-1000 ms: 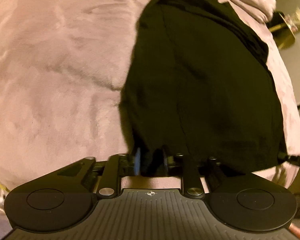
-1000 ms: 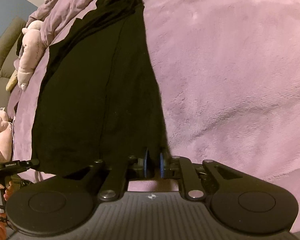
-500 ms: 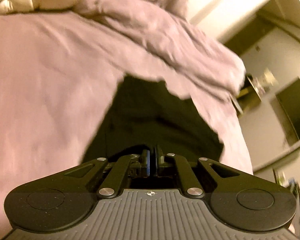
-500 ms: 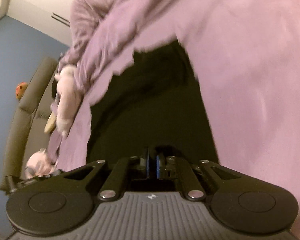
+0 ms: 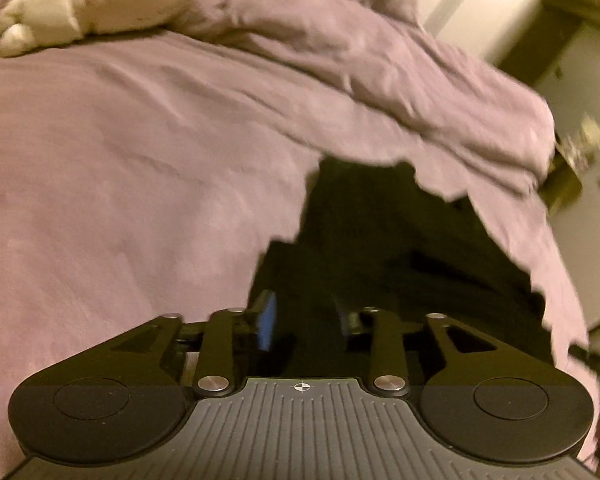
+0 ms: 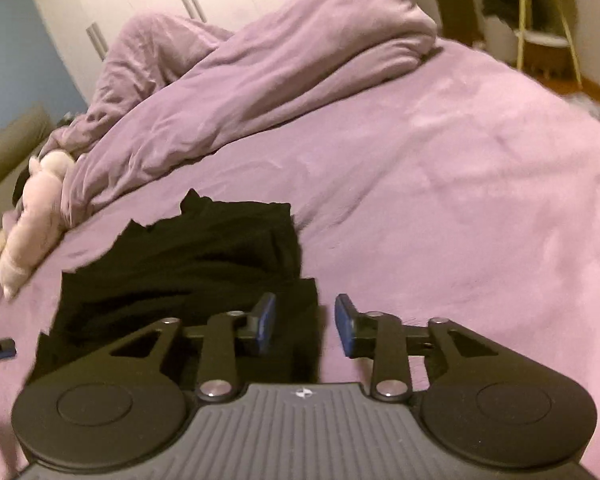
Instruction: Fold small clothes
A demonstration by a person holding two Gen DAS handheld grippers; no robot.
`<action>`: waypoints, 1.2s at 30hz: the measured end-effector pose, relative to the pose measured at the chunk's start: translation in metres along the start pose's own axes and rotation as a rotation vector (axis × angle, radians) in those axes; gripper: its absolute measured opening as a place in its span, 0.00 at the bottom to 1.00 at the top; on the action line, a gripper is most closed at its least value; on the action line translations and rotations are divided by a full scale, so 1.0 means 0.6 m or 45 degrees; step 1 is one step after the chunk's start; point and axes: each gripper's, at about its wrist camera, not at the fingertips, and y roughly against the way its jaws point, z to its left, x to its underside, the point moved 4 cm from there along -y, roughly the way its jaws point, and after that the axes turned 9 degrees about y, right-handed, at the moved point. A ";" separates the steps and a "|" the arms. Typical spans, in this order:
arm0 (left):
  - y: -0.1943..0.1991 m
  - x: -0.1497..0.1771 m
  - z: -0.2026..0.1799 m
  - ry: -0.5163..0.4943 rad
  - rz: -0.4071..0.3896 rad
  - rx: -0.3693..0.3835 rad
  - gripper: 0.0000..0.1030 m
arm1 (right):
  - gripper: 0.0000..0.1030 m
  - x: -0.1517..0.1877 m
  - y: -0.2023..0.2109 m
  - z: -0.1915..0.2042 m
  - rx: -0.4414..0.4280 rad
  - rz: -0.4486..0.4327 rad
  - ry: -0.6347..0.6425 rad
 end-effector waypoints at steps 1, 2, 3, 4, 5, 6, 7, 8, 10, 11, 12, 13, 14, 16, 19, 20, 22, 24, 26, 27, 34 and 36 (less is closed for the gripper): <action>-0.007 0.007 0.003 -0.019 0.017 -0.010 0.45 | 0.39 0.004 -0.004 -0.001 -0.033 0.015 0.010; -0.019 0.011 0.004 -0.026 0.039 -0.015 0.47 | 0.47 0.008 -0.008 -0.002 -0.042 0.033 0.022; -0.029 0.012 0.005 -0.019 0.051 -0.014 0.48 | 0.52 0.010 -0.018 0.000 -0.030 0.053 0.041; -0.037 0.011 0.006 -0.009 0.057 -0.012 0.49 | 0.55 0.013 -0.029 0.003 -0.026 0.073 0.059; -0.047 0.009 0.006 0.000 0.059 -0.011 0.50 | 0.55 0.014 -0.040 0.007 -0.030 0.085 0.063; -0.054 0.005 0.005 0.006 0.051 -0.017 0.51 | 0.55 0.016 -0.052 0.007 -0.037 0.100 0.051; -0.061 0.000 0.004 0.009 0.044 -0.020 0.52 | 0.55 0.018 -0.059 0.007 -0.043 0.108 0.037; -0.066 -0.002 0.003 0.013 0.044 -0.024 0.53 | 0.55 0.019 -0.067 0.008 -0.048 0.113 0.023; -0.075 -0.010 0.004 0.016 0.040 -0.042 0.53 | 0.55 0.019 -0.082 0.006 -0.058 0.116 -0.006; -0.077 -0.014 0.004 0.017 0.040 -0.037 0.54 | 0.55 0.018 -0.086 0.006 -0.067 0.113 -0.017; -0.076 -0.017 0.006 0.019 0.034 -0.043 0.57 | 0.55 0.017 -0.089 0.006 -0.075 0.107 -0.022; -0.074 -0.020 0.008 0.020 0.022 -0.045 0.58 | 0.55 0.015 -0.092 0.008 -0.078 0.104 -0.023; -0.071 -0.022 0.011 0.022 0.013 -0.040 0.59 | 0.54 0.014 -0.094 0.009 -0.079 0.104 -0.021; -0.066 -0.027 0.016 0.044 -0.008 -0.037 0.60 | 0.49 0.014 -0.097 0.015 -0.094 0.106 -0.003; -0.075 -0.024 0.020 0.093 0.044 0.036 0.60 | 0.33 0.015 -0.099 0.027 -0.085 0.106 0.052; -0.080 -0.022 0.020 0.106 0.055 0.044 0.60 | 0.29 0.014 -0.099 0.031 -0.068 0.102 0.072; -0.091 -0.018 0.020 0.141 0.076 0.057 0.57 | 0.20 0.015 -0.096 0.037 -0.047 0.086 0.096; -0.095 -0.017 0.019 0.152 0.061 0.034 0.35 | 0.13 0.015 -0.088 0.041 -0.032 0.063 0.100; -0.093 -0.018 0.017 0.141 0.044 0.006 0.19 | 0.07 0.013 -0.077 0.044 -0.029 0.040 0.102; -0.091 -0.018 0.015 0.138 0.038 0.011 0.12 | 0.06 0.013 -0.071 0.047 -0.033 0.026 0.107; -0.044 -0.021 -0.020 0.004 -0.069 -0.002 0.09 | 0.05 0.001 -0.028 0.076 -0.064 -0.059 0.164; -0.023 -0.025 -0.034 -0.018 -0.108 0.022 0.09 | 0.04 -0.006 -0.013 0.086 -0.076 -0.086 0.186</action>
